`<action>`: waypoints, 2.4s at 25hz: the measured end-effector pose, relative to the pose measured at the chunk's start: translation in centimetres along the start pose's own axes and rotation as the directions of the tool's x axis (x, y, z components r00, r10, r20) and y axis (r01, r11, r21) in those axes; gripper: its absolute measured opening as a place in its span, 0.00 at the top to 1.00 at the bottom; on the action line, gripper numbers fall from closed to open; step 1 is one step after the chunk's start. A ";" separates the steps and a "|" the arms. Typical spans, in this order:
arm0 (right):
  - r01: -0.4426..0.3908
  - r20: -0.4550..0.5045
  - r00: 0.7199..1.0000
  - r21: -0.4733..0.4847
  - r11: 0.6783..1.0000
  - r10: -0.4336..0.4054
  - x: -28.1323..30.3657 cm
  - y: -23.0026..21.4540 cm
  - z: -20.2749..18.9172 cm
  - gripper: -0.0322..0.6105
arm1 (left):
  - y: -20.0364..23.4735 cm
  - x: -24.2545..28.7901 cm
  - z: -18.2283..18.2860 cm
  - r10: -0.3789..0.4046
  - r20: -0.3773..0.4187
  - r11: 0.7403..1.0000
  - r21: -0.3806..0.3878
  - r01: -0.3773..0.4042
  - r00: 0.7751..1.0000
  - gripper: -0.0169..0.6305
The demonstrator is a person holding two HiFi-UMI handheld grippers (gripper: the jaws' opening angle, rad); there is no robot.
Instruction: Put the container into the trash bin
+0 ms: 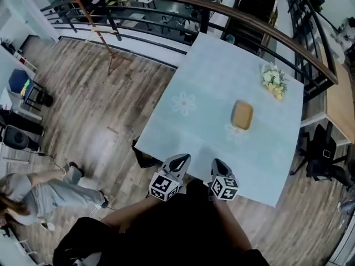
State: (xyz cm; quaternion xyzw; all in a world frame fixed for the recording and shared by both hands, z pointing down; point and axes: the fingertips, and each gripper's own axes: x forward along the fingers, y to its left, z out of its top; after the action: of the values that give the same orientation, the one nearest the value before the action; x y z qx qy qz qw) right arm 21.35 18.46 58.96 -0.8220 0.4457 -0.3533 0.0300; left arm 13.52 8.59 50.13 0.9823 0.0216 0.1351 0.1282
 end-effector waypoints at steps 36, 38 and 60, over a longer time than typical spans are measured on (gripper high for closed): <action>0.212 -0.117 0.973 0.110 0.971 -0.199 15.4 -30.6 8.4 0.79 | -5.2 23.8 -1.8 -0.045 -0.137 0.998 -0.050 0.038 0.989 0.95; 0.217 -0.134 0.970 0.098 0.971 -0.203 16.3 -31.1 8.0 0.79 | -4.9 23.8 -1.9 -0.033 -0.139 0.998 -0.049 0.026 0.990 0.95; 0.126 -0.111 0.987 0.054 0.991 -0.119 12.0 -24.2 4.7 0.88 | -4.7 16.6 -3.5 0.027 -0.112 0.997 -0.065 -0.034 0.993 0.95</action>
State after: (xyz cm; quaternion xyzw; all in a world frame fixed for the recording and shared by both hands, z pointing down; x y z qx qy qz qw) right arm 45.70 22.73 70.94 -0.8264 0.3841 -0.4115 0.0094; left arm 28.57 15.25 56.46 0.9686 0.0090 0.1921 0.1574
